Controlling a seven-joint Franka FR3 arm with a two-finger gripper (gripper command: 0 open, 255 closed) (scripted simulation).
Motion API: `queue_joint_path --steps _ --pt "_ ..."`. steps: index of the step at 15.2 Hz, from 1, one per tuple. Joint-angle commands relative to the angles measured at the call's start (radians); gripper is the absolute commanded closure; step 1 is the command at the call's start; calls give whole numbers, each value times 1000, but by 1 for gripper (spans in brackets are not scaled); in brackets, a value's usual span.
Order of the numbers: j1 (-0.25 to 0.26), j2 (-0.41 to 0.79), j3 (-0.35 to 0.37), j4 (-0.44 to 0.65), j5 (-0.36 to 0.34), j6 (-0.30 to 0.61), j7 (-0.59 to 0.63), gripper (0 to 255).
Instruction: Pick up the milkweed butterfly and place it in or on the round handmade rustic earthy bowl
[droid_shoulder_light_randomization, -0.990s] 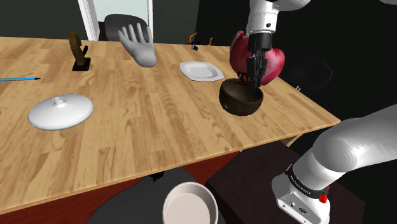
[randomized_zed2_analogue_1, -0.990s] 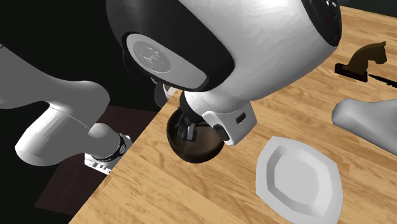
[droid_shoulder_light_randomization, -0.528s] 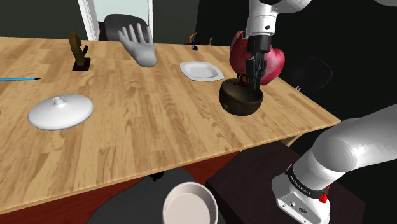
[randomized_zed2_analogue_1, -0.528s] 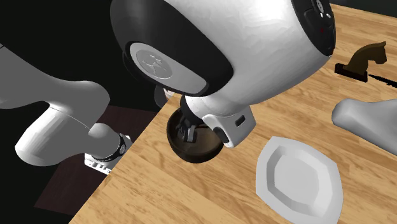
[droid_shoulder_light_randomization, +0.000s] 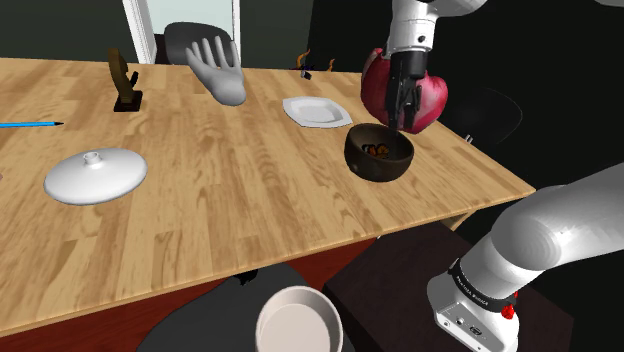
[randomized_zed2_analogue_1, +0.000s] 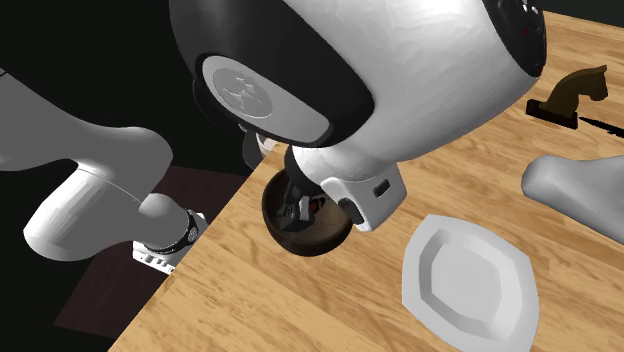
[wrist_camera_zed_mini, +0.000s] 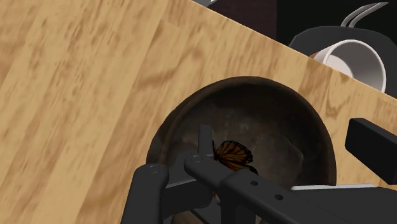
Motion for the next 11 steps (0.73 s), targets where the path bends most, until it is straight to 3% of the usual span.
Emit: queue_joint_path --steps 1,3,11 --pt "-3 25 -4 64 -5 -39 3 0" --pt "-7 57 -10 146 -12 -90 7 0" --pt "-7 57 -10 146 -12 -90 7 0"
